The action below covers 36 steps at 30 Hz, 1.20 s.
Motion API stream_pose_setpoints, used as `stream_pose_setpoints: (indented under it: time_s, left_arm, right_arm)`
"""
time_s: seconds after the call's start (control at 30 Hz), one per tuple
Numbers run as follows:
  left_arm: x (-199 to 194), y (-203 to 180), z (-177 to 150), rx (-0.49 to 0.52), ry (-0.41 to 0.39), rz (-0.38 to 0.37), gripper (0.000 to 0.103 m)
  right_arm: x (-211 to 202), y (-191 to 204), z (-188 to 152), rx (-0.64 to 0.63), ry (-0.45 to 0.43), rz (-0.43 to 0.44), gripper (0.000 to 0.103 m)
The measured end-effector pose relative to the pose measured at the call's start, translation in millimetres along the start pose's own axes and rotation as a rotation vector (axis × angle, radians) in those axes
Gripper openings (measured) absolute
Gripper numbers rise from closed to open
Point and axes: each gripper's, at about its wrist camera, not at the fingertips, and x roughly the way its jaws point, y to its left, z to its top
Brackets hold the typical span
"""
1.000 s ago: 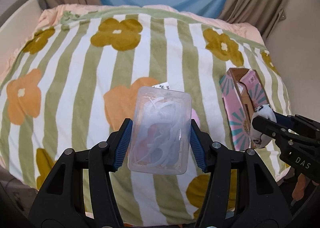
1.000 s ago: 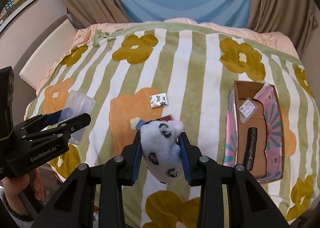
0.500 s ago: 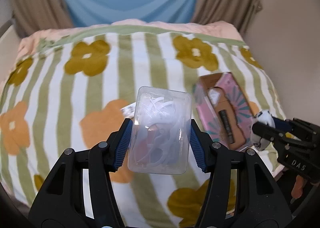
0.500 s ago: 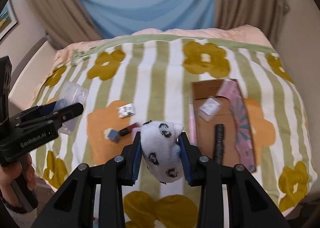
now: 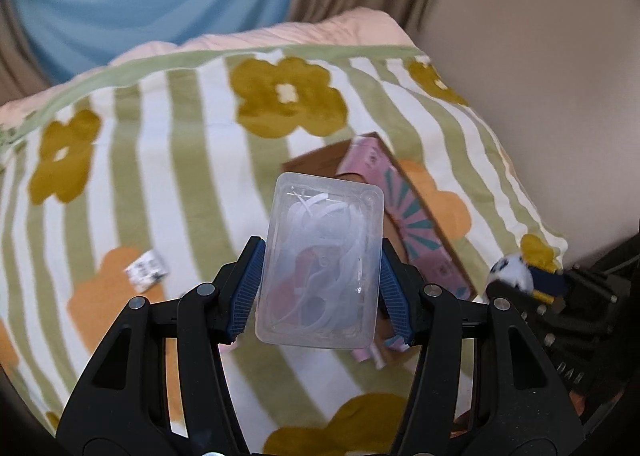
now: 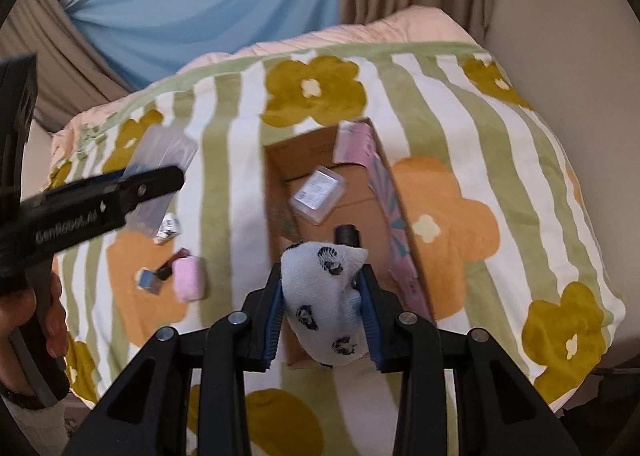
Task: Organize objects
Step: 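Carry the sock and clear case into the cardboard box and open both tools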
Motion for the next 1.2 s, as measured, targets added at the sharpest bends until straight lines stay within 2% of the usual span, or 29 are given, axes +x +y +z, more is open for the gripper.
stream_pose_setpoints:
  time_s: [0.33,0.57,0.73,0.93,1.0,1.03,1.07,1.1,1.13,1.2]
  left_arm:
    - [126.6,-39.2,32.4,0.069,0.101,-0.037,0.053]
    - [210.2,-57.2,37.2,0.114,0.182,-0.067,0.053]
    - [241.0,-66.3,37.0,0.154,0.217,-0.063,0.053]
    - [255.3,-73.5,38.3,0.209,0.233,-0.052,0.053]
    - [257.6,-75.0,39.4,0.219,0.239,-0.04,0.053]
    - [258.6,-75.1,40.2,0.217,0.243,-0.022,0.055]
    - [259.3,-74.1,41.3,0.209,0.249,-0.01,0.061]
    - [259.1,-72.6,42.0,0.2,0.251,-0.012,0.088]
    - [257.2,-69.7,43.6,0.182,0.244,-0.026,0.102]
    - [253.8,-65.9,46.2,0.164,0.233,-0.05,0.103]
  right_arm:
    - [80.5,-36.6,-3.1,0.023,0.092,0.0,0.032]
    - [131.7,-48.4,-9.2,0.041,0.148,0.006,0.032]
    - [148.3,-50.0,-8.5,0.04,0.161,0.011,0.032]
    - [153.6,-51.0,-5.6,0.041,0.161,0.014,0.033]
    - [152.1,-53.4,-5.8,0.069,0.148,0.028,0.046]
    - [150.6,-54.1,-6.5,0.08,0.14,0.04,0.062]
    - [149.1,-54.0,-7.3,0.083,0.135,0.045,0.086]
    - [146.8,-53.0,-8.6,0.082,0.128,0.046,0.097]
    - [144.4,-51.4,-10.4,0.077,0.121,0.048,0.103]
    - [139.9,-48.1,-14.8,0.067,0.111,0.054,0.103]
